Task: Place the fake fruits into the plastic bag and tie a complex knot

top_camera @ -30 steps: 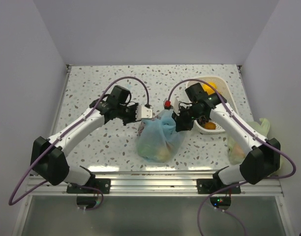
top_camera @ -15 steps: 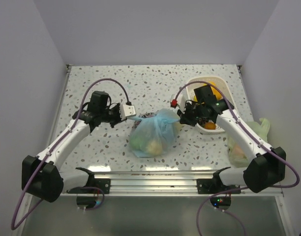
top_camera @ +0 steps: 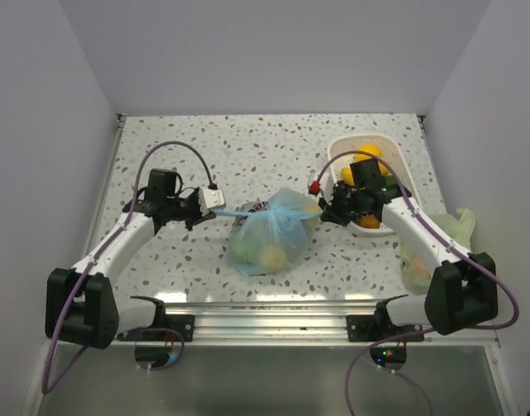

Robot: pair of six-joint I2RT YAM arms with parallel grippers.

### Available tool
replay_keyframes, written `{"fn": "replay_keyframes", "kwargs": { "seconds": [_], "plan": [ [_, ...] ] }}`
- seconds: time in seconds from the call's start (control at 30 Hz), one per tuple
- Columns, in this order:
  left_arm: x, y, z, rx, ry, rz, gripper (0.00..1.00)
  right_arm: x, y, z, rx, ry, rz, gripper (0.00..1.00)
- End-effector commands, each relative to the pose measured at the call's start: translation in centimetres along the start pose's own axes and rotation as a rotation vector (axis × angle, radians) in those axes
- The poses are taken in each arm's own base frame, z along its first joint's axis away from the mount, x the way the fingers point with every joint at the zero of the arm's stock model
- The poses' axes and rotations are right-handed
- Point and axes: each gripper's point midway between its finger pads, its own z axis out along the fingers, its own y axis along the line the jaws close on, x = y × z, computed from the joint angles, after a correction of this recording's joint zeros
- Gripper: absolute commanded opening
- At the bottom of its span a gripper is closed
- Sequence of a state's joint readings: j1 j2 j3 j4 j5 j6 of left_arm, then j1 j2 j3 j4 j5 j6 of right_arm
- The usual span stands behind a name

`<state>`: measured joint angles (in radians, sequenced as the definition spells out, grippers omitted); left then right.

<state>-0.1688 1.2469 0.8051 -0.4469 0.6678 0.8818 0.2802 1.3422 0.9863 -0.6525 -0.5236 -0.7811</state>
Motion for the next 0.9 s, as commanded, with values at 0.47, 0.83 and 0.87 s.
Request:
{"fn": "replay_keyframes", "kwargs": {
  "seconds": [0.47, 0.83, 0.87],
  "plan": [
    [4.7, 4.0, -4.5, -0.192, 0.216, -0.146, 0.0, 3.1, -3.8, -5.4, 0.135, 0.184, 0.218, 0.0],
    [-6.0, 10.4, -7.9, -0.293, 0.004, -0.136, 0.0, -10.9, -5.9, -6.3, 0.131, -0.141, 0.207, 0.0],
    [-6.5, 10.8, -7.8, -0.301, -0.003, -0.138, 0.0, -11.4, -6.3, -5.6, 0.14, -0.129, 0.201, 0.0]
  ]
}}
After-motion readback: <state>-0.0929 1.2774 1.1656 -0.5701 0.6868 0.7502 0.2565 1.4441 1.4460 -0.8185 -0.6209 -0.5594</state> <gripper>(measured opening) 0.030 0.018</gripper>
